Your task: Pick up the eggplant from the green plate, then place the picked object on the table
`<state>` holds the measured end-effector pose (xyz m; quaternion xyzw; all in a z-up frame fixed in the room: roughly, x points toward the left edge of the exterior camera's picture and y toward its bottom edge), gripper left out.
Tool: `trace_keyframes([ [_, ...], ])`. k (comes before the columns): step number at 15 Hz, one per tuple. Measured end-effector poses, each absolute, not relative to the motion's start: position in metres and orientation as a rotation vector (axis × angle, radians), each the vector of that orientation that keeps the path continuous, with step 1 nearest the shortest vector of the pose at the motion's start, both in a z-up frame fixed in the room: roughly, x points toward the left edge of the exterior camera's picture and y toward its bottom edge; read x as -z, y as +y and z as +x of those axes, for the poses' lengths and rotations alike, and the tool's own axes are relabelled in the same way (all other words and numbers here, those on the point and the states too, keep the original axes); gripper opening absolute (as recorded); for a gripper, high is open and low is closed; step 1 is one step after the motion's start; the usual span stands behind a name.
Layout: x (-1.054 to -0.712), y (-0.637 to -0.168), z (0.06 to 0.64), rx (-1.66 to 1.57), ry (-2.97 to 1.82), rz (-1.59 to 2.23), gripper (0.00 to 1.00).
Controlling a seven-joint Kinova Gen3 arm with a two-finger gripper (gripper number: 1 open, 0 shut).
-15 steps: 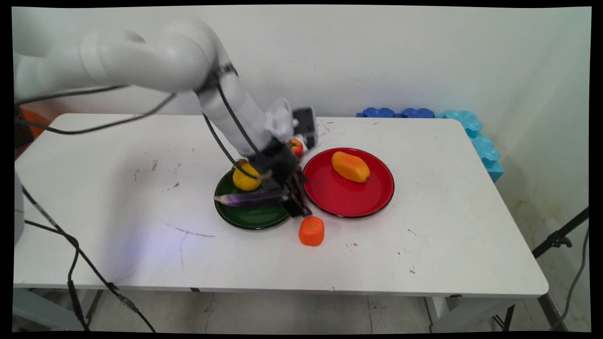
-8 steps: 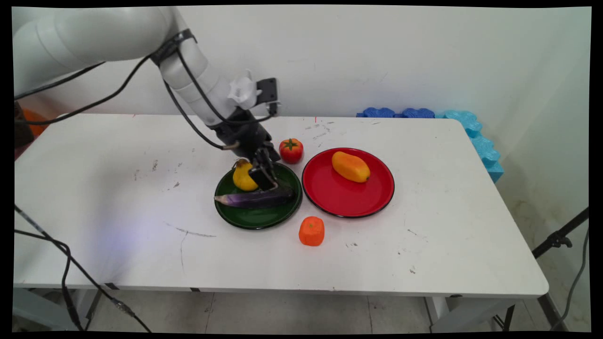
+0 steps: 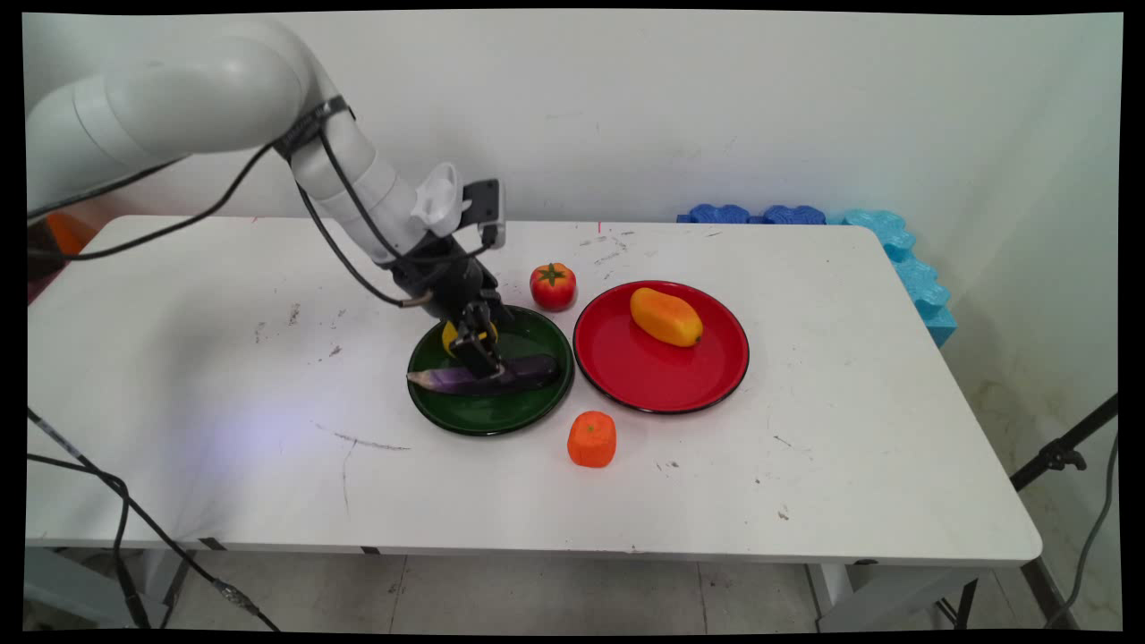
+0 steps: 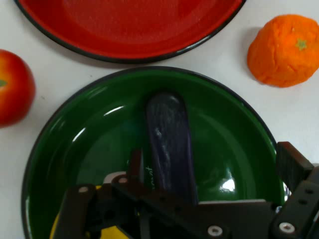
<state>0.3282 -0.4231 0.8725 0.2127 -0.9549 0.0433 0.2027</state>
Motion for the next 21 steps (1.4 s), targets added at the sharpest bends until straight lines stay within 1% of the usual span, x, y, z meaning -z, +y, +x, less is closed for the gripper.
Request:
trace_keyframes([
  [8, -0.831, -0.427, 0.336, -0.123, -2.697, 0.503, 1.00],
  [15, -0.813, -0.427, 0.338, -0.120, -2.703, 0.472, 1.00],
  [16, -0.811, -0.427, 0.338, -0.120, -2.705, 0.464, 0.00],
  [21, -0.806, -0.425, 0.341, -0.121, -2.722, 0.412, 0.00],
])
